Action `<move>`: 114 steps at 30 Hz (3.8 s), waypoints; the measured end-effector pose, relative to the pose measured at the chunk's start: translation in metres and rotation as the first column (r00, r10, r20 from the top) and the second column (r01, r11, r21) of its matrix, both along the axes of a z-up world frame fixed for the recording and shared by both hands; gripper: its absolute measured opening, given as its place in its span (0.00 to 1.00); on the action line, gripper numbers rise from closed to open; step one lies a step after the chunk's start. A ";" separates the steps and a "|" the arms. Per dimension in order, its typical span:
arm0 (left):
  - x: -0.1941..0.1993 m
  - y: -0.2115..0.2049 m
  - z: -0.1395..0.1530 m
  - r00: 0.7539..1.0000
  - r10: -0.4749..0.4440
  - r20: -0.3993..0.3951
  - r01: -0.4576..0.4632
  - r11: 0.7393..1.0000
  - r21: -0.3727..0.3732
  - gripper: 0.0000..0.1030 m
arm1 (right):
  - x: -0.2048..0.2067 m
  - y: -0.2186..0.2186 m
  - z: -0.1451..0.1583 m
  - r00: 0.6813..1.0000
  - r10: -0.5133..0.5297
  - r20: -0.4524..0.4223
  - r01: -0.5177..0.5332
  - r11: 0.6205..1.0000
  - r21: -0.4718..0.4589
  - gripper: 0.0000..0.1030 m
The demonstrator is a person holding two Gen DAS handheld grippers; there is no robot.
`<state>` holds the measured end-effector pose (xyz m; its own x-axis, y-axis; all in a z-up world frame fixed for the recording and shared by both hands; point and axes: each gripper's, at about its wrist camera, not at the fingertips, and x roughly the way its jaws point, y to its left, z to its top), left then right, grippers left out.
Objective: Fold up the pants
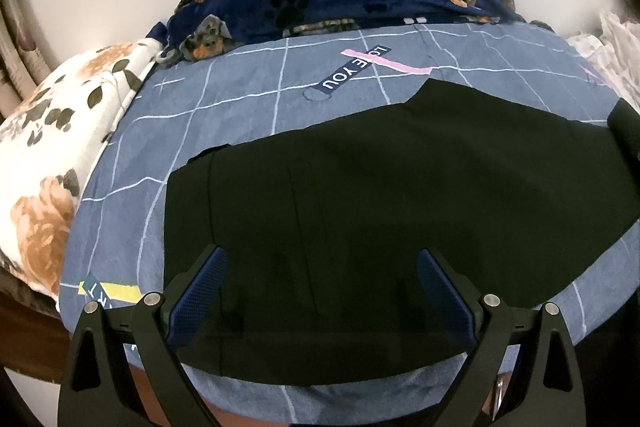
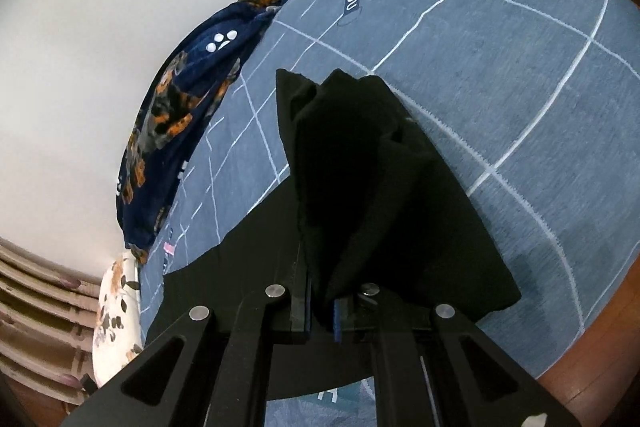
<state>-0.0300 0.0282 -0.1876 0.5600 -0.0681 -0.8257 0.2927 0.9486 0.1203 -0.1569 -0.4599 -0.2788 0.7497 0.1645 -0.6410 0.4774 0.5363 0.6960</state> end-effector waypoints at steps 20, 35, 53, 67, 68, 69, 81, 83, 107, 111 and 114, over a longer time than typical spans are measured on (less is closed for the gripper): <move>0.000 0.000 0.000 1.000 0.001 -0.004 -0.001 1.000 -0.001 0.93 | 0.017 0.036 0.006 0.992 0.127 0.013 -0.126 0.992 -0.024 0.08; 0.000 0.000 -0.003 1.000 -0.002 -0.011 0.002 1.000 0.002 0.93 | 0.026 0.056 0.005 0.981 0.195 0.016 -0.194 0.981 -0.027 0.09; -0.001 0.001 -0.006 1.000 -0.003 -0.016 0.003 1.000 0.004 0.93 | 0.036 0.084 0.004 0.962 0.272 0.025 -0.272 0.962 -0.034 0.09; 0.001 0.000 -0.008 1.000 -0.003 -0.021 0.003 1.000 0.007 0.93 | 0.042 0.100 0.007 0.946 0.322 0.037 -0.321 0.946 -0.047 0.10; 0.001 0.000 -0.008 1.000 -0.003 -0.021 0.003 1.000 0.007 0.93 | 0.042 0.101 0.007 0.945 0.325 0.036 -0.323 0.945 -0.049 0.10; 0.000 0.001 -0.009 1.000 -0.003 -0.022 0.003 1.000 0.007 0.93 | 0.043 0.101 0.008 0.944 0.327 0.035 -0.325 0.944 -0.051 0.10; 0.001 0.000 -0.008 1.000 -0.003 -0.024 0.003 1.000 0.008 0.93 | 0.048 0.113 0.008 0.933 0.358 0.028 -0.355 0.932 -0.066 0.11; 0.001 0.000 -0.009 1.000 -0.002 -0.024 0.002 1.000 0.008 0.93 | 0.048 0.114 0.008 0.931 0.363 0.029 -0.361 0.930 -0.065 0.11; 0.002 0.001 -0.011 1.000 -0.003 -0.029 0.003 1.000 0.008 0.93 | 0.051 0.126 0.005 0.919 0.394 0.025 -0.391 0.918 -0.072 0.11; 0.002 0.001 -0.011 1.000 -0.003 -0.030 0.004 1.000 0.009 0.93 | 0.050 0.127 0.005 0.920 0.391 0.028 -0.388 0.919 -0.065 0.12; 0.003 0.000 -0.010 1.000 -0.003 -0.030 0.003 1.000 0.009 0.93 | 0.050 0.129 0.005 0.920 0.391 0.030 -0.389 0.919 -0.062 0.12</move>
<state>-0.0273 0.0287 -0.1973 0.5349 -0.0621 -0.8426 0.2993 0.9466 0.1202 -0.1069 -0.3306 -0.2737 0.6587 0.4152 -0.6275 0.1951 0.7112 0.6754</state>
